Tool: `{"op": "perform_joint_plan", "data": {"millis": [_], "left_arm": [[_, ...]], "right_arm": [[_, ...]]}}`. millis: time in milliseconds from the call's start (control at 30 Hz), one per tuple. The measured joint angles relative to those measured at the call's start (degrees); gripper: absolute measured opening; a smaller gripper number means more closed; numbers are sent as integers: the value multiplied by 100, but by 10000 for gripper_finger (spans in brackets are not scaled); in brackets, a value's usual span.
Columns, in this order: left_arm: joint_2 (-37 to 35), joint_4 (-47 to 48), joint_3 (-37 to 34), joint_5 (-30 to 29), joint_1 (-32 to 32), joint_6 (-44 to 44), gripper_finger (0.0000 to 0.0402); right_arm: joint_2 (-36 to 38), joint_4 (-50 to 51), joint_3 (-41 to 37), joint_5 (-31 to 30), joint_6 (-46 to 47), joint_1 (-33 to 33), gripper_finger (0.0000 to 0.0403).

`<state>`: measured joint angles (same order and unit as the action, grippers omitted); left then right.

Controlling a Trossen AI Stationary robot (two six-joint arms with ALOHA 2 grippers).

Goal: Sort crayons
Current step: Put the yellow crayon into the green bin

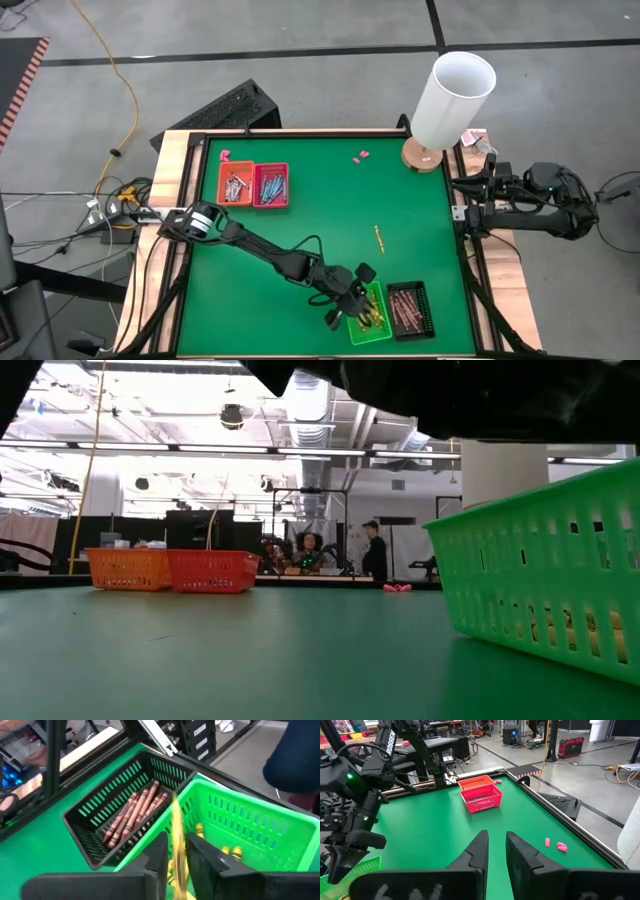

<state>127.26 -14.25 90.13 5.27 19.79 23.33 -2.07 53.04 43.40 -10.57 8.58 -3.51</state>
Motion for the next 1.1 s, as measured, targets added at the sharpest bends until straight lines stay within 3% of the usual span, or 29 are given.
{"op": "perform_joint_plan", "data": {"millis": [233,567,800,933,1100], "left_arm": [[0,88,0,-95,15,-70,110],[-57,-19,8,-2052,-6,-1122,123],[-71,23,467,-2848,-287,-1820,123],[-74,368,791,-2865,-561,-2128,123],[-74,852,975,-2170,-967,-1894,123]], "right_arm": [[0,0,0,0,0,0,68],[0,-2,0,0,-2,0,68],[0,-2,0,0,-2,-1,68],[0,0,0,0,-2,0,68],[0,0,0,0,-2,-2,68]]}}
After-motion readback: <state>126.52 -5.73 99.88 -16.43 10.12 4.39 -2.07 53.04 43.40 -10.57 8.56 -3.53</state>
